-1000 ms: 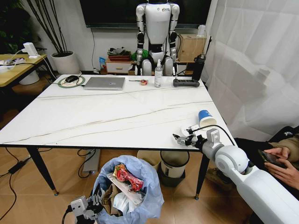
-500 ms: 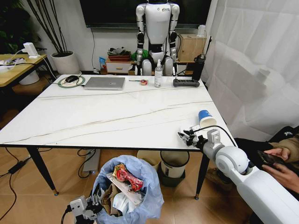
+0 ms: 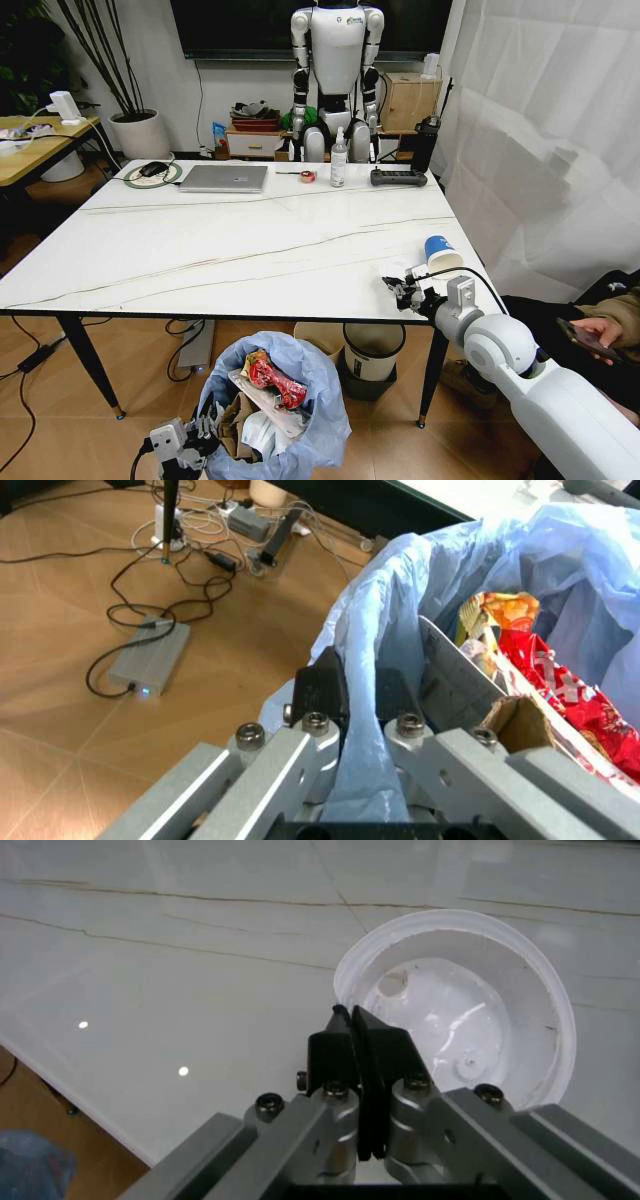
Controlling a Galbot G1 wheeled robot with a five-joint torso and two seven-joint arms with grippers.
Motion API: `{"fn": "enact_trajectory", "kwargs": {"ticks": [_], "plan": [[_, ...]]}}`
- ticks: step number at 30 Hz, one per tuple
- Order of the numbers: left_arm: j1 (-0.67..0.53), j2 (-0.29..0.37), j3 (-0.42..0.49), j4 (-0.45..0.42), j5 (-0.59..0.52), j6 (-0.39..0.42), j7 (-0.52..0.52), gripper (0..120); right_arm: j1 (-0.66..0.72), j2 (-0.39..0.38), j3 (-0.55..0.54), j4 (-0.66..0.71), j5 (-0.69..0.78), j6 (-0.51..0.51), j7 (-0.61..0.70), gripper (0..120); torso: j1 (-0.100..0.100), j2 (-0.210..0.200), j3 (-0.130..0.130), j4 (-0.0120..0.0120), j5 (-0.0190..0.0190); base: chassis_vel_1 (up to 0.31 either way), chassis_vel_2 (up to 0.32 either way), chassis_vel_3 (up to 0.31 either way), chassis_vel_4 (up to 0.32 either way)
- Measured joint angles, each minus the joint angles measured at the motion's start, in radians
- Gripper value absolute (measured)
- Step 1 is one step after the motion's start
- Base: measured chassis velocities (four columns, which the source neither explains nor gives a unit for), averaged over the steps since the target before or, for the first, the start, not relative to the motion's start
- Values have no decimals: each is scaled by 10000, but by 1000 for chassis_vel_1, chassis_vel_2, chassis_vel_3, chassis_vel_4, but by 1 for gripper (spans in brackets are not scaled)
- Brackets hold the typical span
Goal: Pick up the trash bin and place the trash from the table into it.
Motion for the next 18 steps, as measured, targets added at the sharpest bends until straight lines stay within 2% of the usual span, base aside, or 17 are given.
{"fn": "enact_trajectory", "kwargs": {"ticks": [11, 18], "plan": [[-156, 45, -74, 28, -165, 120, -69, 0, 165, 45, -234, -184, 43, 135, -136, 0, 1, 0, 0, 1, 2, 0, 0, 0, 0], [-385, 23, -173, 78, -352, 247, -165, 0, 1, -153, -368, 735, 735, 1037, -840, 0, 1, 0, 0, 0, 0, 0, 0, 0, 0]]}}
